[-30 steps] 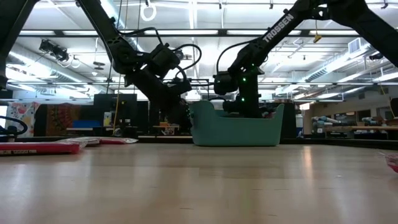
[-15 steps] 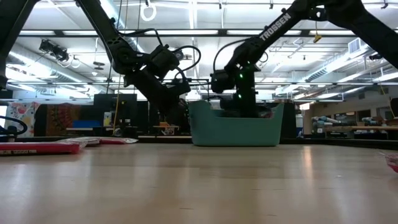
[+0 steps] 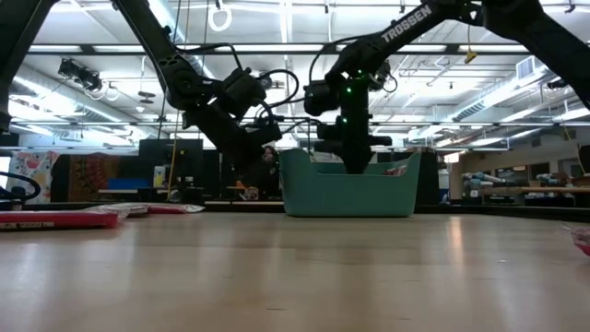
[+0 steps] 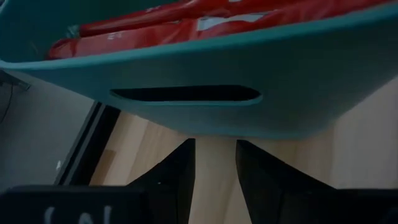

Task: Sort popcorn bags into baskets
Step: Adjust the popcorn bag in the bin

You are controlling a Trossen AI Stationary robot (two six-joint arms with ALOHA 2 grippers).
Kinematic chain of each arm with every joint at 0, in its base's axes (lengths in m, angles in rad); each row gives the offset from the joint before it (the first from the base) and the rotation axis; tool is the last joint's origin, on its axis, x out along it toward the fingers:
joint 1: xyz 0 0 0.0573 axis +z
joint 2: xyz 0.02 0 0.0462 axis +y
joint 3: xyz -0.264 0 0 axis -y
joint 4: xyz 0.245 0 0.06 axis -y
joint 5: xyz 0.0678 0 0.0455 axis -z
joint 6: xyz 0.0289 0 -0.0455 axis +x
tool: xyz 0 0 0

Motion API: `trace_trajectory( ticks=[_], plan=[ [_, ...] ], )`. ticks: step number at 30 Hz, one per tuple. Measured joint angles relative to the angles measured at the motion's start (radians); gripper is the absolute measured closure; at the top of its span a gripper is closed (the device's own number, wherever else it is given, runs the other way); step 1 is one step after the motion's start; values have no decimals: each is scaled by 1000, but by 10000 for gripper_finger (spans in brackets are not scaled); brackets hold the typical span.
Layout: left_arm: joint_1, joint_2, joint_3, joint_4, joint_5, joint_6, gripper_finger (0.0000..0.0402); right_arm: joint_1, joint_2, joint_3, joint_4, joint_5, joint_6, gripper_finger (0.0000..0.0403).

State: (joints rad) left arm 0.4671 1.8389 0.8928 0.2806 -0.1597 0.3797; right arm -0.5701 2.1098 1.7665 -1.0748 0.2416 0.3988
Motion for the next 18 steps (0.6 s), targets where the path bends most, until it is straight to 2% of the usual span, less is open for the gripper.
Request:
trace_trajectory(
  ticks=[4,9,11,14,18],
  plan=[
    [0,0,0,0,0,6,280,-16,0,-52,21,5,-44,334],
    [0,0,0,0,0,6,280,-8,0,-153,155,4,-127,256],
    [0,0,0,0,0,6,280,-2,0,-190,192,57,-122,230],
    [0,0,0,-3,0,3,280,3,-7,-234,205,129,-88,215],
    [0,0,0,-11,0,-6,280,-2,-11,-275,220,109,-85,224]
  ],
)
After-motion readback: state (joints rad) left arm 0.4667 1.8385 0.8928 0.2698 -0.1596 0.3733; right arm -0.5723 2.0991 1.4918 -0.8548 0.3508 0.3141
